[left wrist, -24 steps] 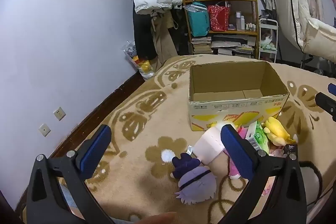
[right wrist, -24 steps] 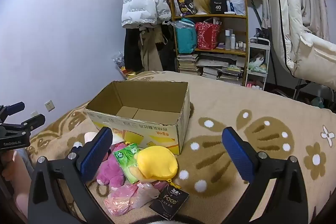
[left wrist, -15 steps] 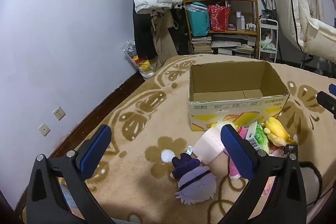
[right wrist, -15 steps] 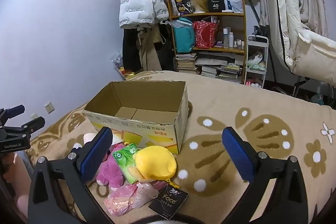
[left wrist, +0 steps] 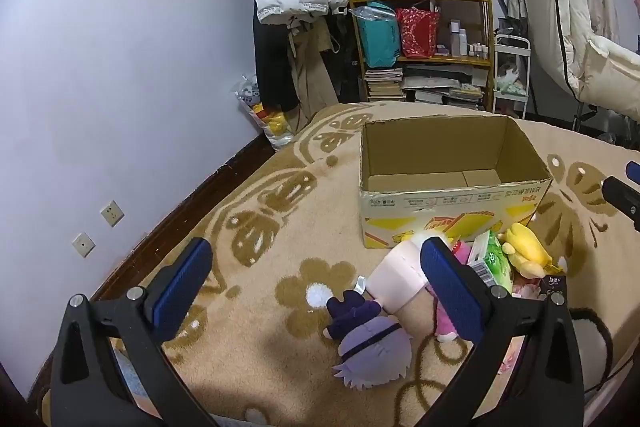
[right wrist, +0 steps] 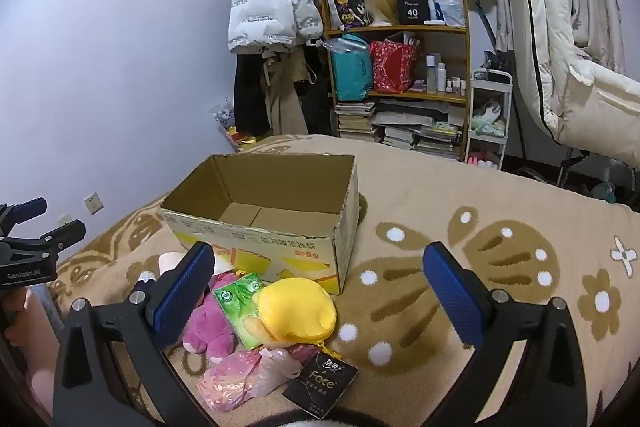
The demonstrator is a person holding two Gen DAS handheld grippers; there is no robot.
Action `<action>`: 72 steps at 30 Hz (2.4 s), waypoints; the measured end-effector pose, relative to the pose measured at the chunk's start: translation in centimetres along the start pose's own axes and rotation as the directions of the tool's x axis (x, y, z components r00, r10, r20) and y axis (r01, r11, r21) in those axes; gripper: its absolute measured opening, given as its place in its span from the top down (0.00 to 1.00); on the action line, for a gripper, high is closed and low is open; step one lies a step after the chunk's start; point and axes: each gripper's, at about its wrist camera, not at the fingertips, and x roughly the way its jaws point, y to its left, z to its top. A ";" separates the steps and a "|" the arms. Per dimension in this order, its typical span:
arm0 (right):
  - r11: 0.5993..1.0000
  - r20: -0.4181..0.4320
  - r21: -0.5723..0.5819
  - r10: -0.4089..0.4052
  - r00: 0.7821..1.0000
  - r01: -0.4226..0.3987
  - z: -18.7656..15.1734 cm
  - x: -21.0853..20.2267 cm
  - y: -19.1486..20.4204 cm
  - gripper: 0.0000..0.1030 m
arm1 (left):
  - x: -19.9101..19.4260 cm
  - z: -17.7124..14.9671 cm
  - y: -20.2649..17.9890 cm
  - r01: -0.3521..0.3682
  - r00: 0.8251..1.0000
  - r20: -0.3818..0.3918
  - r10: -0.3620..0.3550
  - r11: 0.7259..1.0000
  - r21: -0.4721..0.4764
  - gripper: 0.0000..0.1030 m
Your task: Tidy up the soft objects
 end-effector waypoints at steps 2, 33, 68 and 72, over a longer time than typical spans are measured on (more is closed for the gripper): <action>1.000 -0.006 0.003 0.000 1.000 0.000 0.0 0.1 -0.1 0.00 | 0.0 0.0 -0.1 0.003 1.000 0.000 -0.003 1.000 0.003 0.00; 1.000 -0.017 0.008 0.004 1.000 -0.004 -0.3 0.5 -0.3 0.00 | 0.0 -0.1 -0.1 0.013 1.000 0.001 -0.013 1.000 0.002 0.00; 0.999 -0.010 0.050 -0.002 1.000 0.002 -0.1 0.0 -1.0 0.00 | -0.3 -0.1 0.1 0.017 1.000 0.018 -0.017 1.000 -0.003 0.00; 0.999 -0.012 0.050 0.000 1.000 0.000 -0.1 0.0 -1.0 0.00 | -0.5 -0.1 0.3 0.019 1.000 0.020 -0.019 1.000 -0.007 0.00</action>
